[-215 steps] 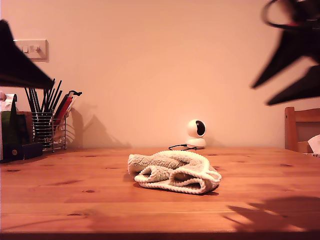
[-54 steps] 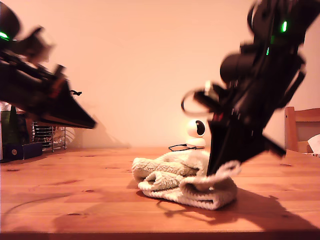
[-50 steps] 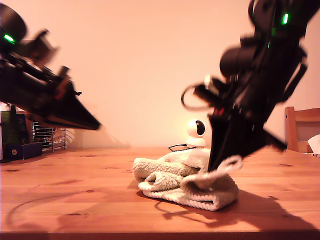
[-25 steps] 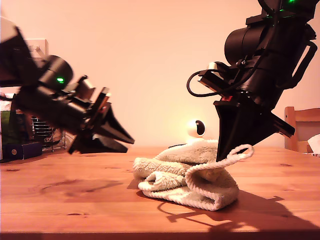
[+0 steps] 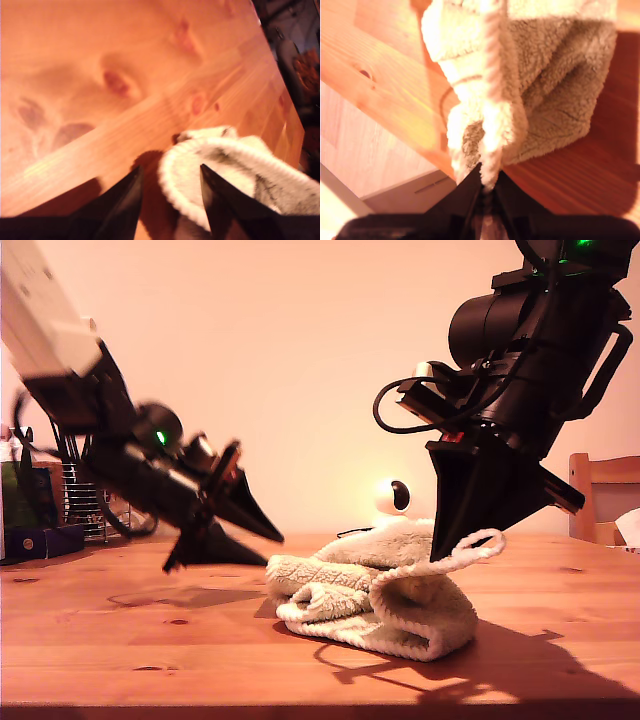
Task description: Fold the tea towel in front of you. After folding it, place it to the left side.
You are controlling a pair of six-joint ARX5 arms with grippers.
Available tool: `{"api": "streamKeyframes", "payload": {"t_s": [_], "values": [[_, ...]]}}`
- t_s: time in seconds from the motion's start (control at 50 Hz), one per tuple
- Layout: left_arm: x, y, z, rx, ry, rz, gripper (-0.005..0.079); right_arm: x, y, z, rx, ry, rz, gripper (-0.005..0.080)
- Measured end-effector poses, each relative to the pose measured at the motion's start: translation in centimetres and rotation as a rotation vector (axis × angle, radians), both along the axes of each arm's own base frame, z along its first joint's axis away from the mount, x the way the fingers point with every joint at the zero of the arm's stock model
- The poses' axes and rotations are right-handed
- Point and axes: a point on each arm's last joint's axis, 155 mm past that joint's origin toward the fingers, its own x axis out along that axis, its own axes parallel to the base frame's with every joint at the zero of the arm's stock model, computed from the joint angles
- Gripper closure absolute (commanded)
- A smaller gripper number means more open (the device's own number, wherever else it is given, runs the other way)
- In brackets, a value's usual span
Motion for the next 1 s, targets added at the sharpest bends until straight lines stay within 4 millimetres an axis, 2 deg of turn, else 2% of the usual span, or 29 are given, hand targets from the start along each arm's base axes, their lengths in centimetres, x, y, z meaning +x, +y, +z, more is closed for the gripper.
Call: {"api": "streamKeyframes", "payload": {"t_s": [0.12,0.3,0.48,0.64,0.82,1.0], "values": [[0.1,-0.1,-0.6,0.026,0.012,-0.006,0.0418,0.2,0.1,0.1,0.004,-0.008,0.0,0.0765],[-0.2,-0.5,-0.3,0.037,0.026,-0.022,0.0418,0.4,0.2,0.1,0.009,-0.02,0.0,0.0765],[-1.2,-1.3,-0.7,0.057,0.043,-0.049,0.0419,0.7,0.3,0.2,0.014,-0.031,0.0,0.0765],[-1.0,-0.9,-1.9,0.142,0.007,-0.039,0.0419,0.7,0.3,0.2,0.015,-0.031,0.0,0.0765],[-1.3,-0.9,-2.0,0.148,0.021,-0.044,0.0422,0.7,0.3,0.2,0.015,-0.033,0.0,0.0765],[-1.9,-1.8,-1.2,0.095,0.036,-0.073,0.0487,1.1,0.5,0.4,0.023,-0.05,0.0,0.0765]]}}
